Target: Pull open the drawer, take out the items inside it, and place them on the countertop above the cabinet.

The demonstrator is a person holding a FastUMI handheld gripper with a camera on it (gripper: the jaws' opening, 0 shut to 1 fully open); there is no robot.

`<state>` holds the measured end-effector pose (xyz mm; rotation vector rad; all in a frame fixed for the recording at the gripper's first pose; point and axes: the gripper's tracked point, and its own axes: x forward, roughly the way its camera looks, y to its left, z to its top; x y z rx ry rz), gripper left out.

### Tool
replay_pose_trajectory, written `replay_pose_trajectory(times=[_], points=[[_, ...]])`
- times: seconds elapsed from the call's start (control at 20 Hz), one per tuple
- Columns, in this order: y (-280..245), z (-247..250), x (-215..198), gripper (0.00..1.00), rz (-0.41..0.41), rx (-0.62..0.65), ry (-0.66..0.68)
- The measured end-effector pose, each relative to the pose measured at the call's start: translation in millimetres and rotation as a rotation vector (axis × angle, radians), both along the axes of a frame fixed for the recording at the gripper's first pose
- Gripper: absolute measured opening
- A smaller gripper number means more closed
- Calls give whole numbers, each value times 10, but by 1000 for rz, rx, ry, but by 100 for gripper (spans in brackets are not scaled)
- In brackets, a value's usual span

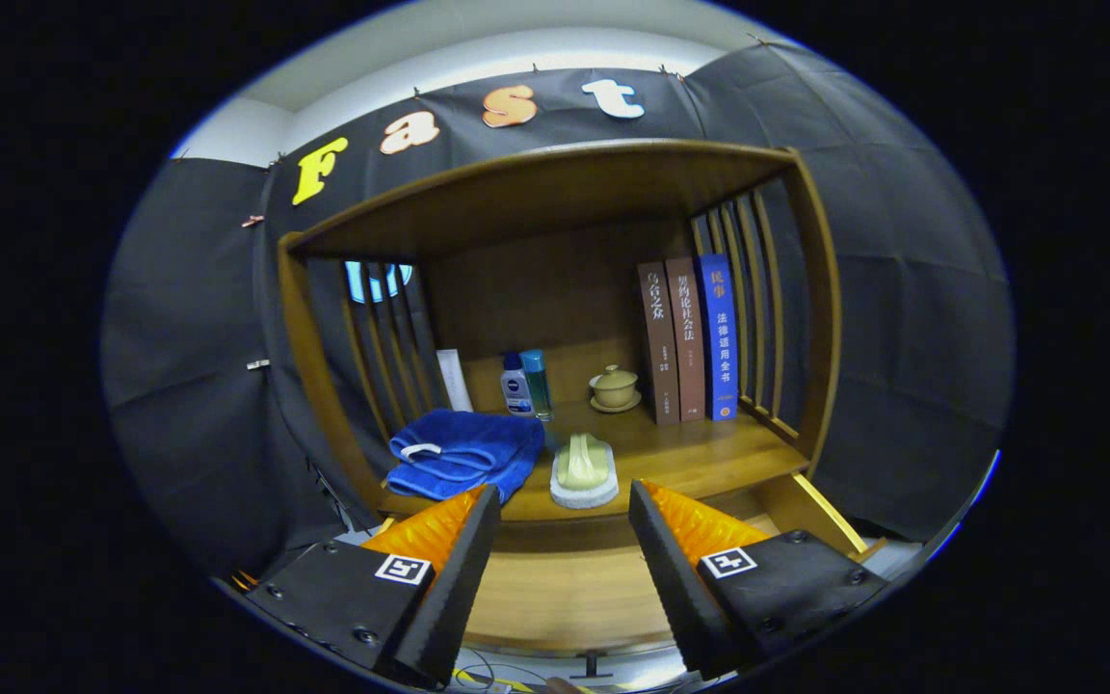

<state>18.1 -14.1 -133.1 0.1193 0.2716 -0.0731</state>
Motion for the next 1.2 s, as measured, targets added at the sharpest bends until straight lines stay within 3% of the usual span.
replay_pose_trajectory(times=[0.2, 0.4, 0.8, 1.2], points=[[119, -329, -570, 87, 3, -23, -14], [180, -687, -786, 87, 16, -42, 24], [86, -1342, -839, 87, -17, -18, 77], [58, -1560, -712, 86, -40, -34, 118]])
